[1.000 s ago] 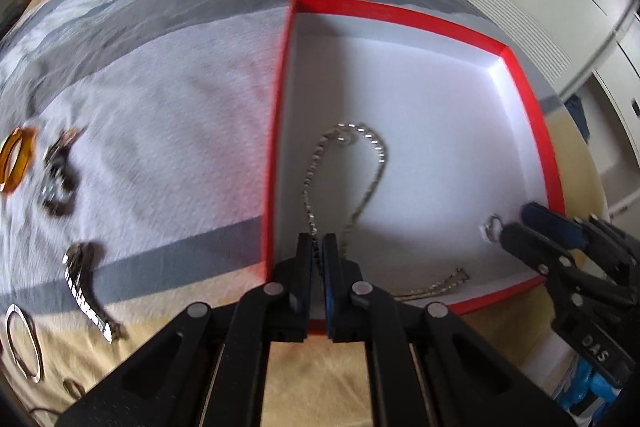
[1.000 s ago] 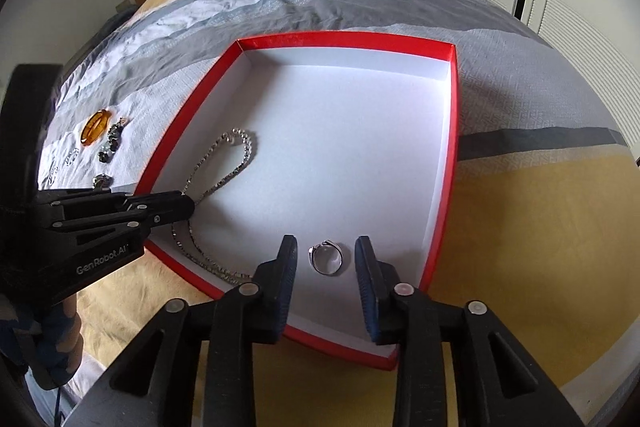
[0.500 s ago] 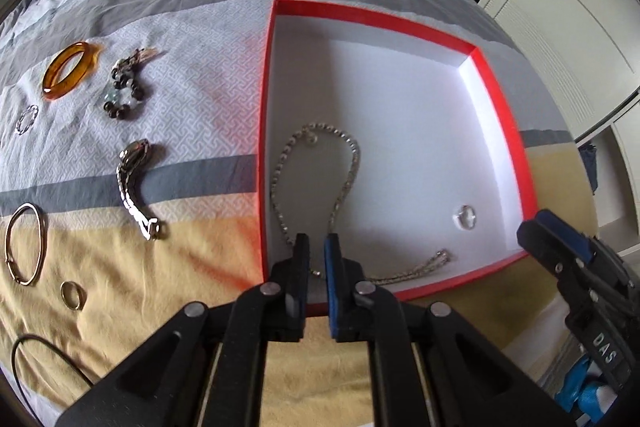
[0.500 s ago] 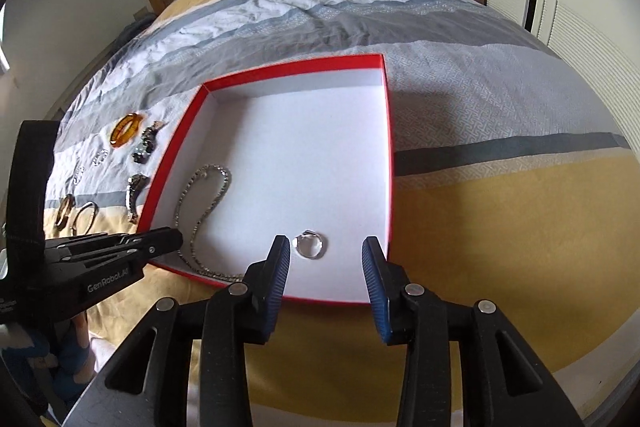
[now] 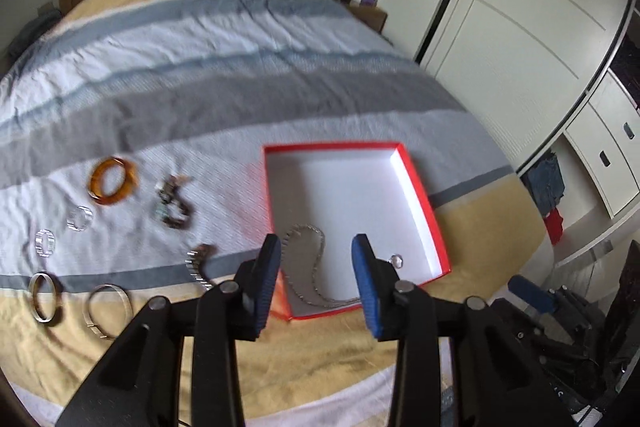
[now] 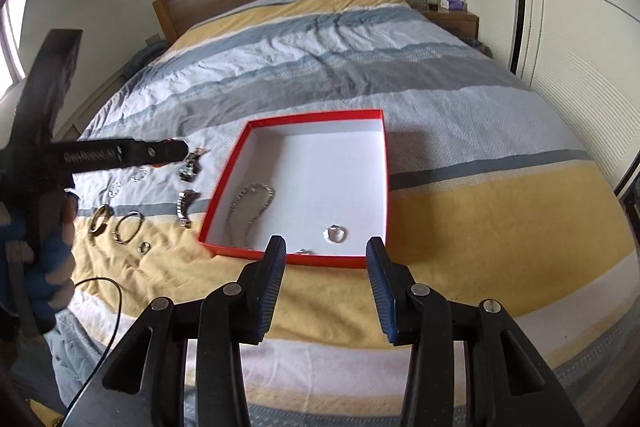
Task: Organize jewelry
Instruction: 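Lift both open tools away from the red box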
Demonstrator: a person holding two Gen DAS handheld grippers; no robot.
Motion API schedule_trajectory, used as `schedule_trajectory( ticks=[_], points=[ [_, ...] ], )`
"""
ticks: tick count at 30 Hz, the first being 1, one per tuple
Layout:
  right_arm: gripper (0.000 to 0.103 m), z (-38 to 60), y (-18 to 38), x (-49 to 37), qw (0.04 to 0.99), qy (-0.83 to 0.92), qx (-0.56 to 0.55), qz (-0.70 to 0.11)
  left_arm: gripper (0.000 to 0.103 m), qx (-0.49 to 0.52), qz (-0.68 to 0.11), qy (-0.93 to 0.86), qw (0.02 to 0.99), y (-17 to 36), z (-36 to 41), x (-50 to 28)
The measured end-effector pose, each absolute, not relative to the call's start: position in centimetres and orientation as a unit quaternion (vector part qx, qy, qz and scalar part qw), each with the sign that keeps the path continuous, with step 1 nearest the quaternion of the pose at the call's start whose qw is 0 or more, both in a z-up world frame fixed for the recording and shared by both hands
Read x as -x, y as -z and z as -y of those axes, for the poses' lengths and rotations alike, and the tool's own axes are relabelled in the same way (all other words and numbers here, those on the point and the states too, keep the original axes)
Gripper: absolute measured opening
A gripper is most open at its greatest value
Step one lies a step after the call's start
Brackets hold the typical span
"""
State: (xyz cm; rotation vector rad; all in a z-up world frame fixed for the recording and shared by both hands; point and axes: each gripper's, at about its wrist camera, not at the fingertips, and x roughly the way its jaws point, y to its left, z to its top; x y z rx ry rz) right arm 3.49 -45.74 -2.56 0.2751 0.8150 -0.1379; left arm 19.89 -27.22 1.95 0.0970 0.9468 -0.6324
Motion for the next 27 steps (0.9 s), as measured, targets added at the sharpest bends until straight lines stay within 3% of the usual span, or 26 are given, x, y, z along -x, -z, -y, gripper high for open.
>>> schedule_trajectory(
  ticks=[14, 27],
  points=[
    [0.042, 35.7, -4.9, 1.5, 0.940, 0.007, -0.102, -0.326, 0.035, -0.044, -0.337, 0.163, 0.926, -12.3, 2.5, -10.6],
    [0.041, 28.9, -7.2, 4.6, 0.950, -0.032, -0.102, -0.294, 0.035, -0.013, -0.348, 0.084, 0.934, -9.9, -12.1, -3.0]
  ],
)
